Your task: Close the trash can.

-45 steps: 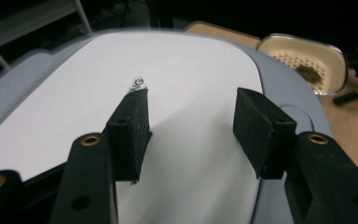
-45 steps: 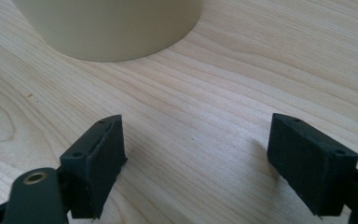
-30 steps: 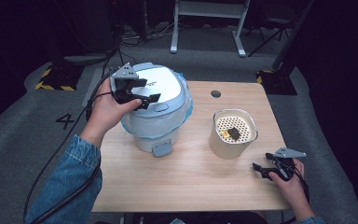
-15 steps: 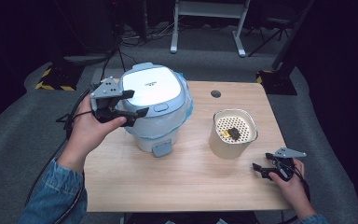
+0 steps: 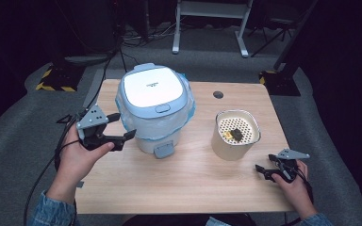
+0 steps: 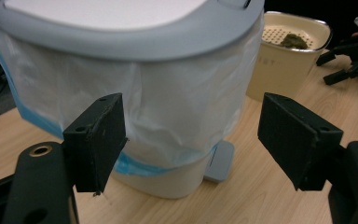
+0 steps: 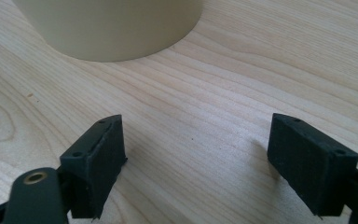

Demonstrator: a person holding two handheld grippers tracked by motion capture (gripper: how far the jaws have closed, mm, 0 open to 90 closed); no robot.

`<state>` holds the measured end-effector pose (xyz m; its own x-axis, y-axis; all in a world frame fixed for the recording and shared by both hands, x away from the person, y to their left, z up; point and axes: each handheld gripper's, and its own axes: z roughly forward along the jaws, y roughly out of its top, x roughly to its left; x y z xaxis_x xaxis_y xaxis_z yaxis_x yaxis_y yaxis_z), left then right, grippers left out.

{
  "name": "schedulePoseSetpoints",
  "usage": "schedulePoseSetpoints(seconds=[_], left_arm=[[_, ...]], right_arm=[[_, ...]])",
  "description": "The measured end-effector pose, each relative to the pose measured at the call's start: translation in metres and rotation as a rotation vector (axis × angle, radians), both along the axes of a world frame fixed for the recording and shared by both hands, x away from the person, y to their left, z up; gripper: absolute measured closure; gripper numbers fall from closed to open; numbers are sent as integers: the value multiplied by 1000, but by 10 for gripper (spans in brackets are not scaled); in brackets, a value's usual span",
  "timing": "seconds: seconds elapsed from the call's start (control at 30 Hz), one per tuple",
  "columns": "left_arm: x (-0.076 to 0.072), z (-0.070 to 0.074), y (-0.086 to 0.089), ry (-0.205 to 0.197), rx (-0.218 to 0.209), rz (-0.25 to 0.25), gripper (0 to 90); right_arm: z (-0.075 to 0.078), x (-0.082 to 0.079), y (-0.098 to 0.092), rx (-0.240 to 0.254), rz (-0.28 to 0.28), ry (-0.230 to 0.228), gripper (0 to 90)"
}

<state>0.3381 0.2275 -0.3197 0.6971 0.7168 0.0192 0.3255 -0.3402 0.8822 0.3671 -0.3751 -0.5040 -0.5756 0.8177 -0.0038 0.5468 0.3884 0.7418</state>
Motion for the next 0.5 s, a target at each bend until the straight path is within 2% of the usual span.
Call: schedulePoseSetpoints(seconds=[0.03,0.07,0.2,0.23,0.3,0.33,0.37,0.43,0.5], left_arm=[[-1,-9,1,10,-2,12,240],[-1,-9,1,10,-2,12,239],[-1,-36,3,43,-16,27,228],[-1,-36,3,43,-16,27,228],[0,-50,4,53,-22,43,227],[0,-50,4,53,-22,43,228],[1,-59,4,60,-17,48,227],[0,-63,4,65,-21,55,227],[0,-75,5,74,-18,67,227]], right_arm=[[0,0,0,0,0,0,192],[0,0,0,0,0,0,192],[0,0,0,0,0,0,192],[0,0,0,-1,0,0,192],[0,0,0,0,0,0,192],[0,0,0,0,0,0,192],[0,0,0,0,0,0,192],[0,0,0,0,0,0,192],[0,0,0,-1,0,0,192]])
